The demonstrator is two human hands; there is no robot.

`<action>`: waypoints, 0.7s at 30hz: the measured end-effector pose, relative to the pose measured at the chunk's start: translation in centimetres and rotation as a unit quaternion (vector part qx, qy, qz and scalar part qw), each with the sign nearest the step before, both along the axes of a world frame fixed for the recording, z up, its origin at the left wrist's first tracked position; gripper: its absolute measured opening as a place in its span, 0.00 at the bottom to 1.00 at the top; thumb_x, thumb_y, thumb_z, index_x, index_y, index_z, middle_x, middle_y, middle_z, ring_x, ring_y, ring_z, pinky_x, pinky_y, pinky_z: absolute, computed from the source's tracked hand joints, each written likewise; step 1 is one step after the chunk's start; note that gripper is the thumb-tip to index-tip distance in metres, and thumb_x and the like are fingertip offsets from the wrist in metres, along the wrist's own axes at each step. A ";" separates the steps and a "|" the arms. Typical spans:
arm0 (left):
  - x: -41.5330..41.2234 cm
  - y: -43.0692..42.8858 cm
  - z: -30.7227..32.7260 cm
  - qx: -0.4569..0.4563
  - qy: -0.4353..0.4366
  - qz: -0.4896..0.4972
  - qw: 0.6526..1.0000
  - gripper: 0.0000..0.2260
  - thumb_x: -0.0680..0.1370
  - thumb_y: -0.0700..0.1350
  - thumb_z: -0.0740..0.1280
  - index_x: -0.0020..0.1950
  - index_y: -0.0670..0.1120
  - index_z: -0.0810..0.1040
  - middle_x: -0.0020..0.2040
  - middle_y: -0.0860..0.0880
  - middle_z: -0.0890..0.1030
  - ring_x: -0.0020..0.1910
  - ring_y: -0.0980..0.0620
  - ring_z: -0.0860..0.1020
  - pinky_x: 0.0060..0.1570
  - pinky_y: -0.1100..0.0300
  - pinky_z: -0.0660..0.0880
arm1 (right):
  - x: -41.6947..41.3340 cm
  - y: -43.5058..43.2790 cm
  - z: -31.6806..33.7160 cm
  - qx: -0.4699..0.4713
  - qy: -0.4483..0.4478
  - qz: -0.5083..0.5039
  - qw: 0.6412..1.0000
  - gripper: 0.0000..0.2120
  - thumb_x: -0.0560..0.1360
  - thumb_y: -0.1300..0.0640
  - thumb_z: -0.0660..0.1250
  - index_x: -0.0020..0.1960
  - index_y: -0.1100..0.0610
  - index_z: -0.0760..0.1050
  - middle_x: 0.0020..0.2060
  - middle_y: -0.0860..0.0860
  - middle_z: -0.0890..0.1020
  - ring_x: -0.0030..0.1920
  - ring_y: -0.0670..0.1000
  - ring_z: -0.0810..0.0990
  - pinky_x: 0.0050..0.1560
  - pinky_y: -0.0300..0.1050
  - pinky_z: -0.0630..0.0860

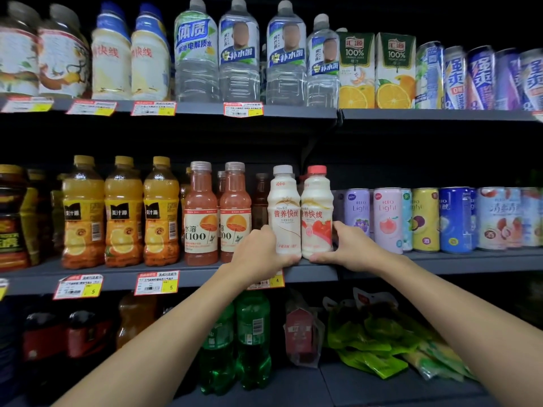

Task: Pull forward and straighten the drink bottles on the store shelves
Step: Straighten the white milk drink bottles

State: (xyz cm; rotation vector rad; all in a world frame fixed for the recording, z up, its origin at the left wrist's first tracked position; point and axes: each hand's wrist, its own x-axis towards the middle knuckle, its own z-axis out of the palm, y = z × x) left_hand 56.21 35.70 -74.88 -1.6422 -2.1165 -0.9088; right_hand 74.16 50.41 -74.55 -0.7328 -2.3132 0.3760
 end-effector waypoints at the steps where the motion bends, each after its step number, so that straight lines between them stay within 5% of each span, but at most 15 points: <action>1: -0.1 -0.1 0.1 -0.006 0.004 -0.002 1.000 0.33 0.69 0.67 0.72 0.62 0.44 0.71 0.55 0.47 0.79 0.52 0.46 0.79 0.49 0.48 0.79 | 0.1 0.0 0.1 -0.002 -0.004 0.002 1.000 0.43 0.58 0.33 0.79 0.66 0.48 0.69 0.57 0.41 0.78 0.52 0.41 0.77 0.47 0.32 0.71; 6: -0.3 -0.2 0.5 -0.031 0.041 -0.001 0.999 0.33 0.70 0.66 0.72 0.61 0.43 0.70 0.54 0.46 0.79 0.50 0.46 0.78 0.48 0.50 0.78 | 0.3 0.2 -0.1 0.023 -0.011 -0.001 1.000 0.45 0.55 0.25 0.74 0.64 0.44 0.67 0.51 0.37 0.75 0.46 0.34 0.74 0.44 0.29 0.68; 21: -0.8 0.6 1.5 -0.070 0.031 -0.017 0.997 0.33 0.69 0.61 0.77 0.60 0.40 0.70 0.52 0.47 0.75 0.47 0.50 0.73 0.42 0.59 0.70 | 0.2 1.4 -0.4 0.077 -0.058 -0.011 0.995 0.44 0.65 0.28 0.72 0.70 0.53 0.64 0.62 0.48 0.78 0.54 0.46 0.75 0.46 0.37 0.69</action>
